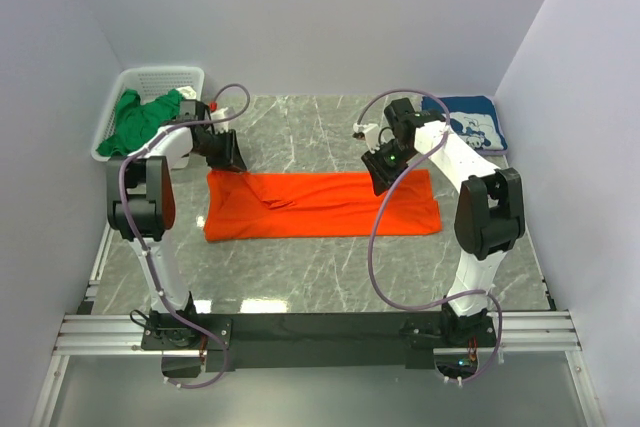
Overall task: Fold and stack the t-shirts
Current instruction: Fold the tshirt
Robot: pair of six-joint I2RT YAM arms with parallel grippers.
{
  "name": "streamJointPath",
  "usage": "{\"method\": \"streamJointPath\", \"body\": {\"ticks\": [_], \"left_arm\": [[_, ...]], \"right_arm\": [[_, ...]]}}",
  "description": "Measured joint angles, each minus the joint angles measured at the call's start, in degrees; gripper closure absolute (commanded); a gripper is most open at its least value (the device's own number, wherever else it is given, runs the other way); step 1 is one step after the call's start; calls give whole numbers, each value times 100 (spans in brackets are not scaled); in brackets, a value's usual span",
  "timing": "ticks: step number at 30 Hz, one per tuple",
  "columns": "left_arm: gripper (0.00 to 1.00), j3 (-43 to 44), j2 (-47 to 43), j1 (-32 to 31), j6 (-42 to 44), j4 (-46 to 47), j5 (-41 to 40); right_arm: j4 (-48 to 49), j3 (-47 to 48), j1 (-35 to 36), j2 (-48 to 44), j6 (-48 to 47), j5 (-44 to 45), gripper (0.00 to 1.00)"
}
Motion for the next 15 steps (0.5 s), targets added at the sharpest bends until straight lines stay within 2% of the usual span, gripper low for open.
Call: {"method": "streamJointPath", "body": {"ticks": [5,11,15], "left_arm": [[68,7,70,-46,-234,129,-79],[63,7,221,-164,-319,140,-306],[74,13,221,-234,-352,131,-356]], "right_arm": [[70,0,-4,0,15,7,64],[136,-26,-4,0,-7,39,64],[138,-28,-7,0,-9,28,64]]}}
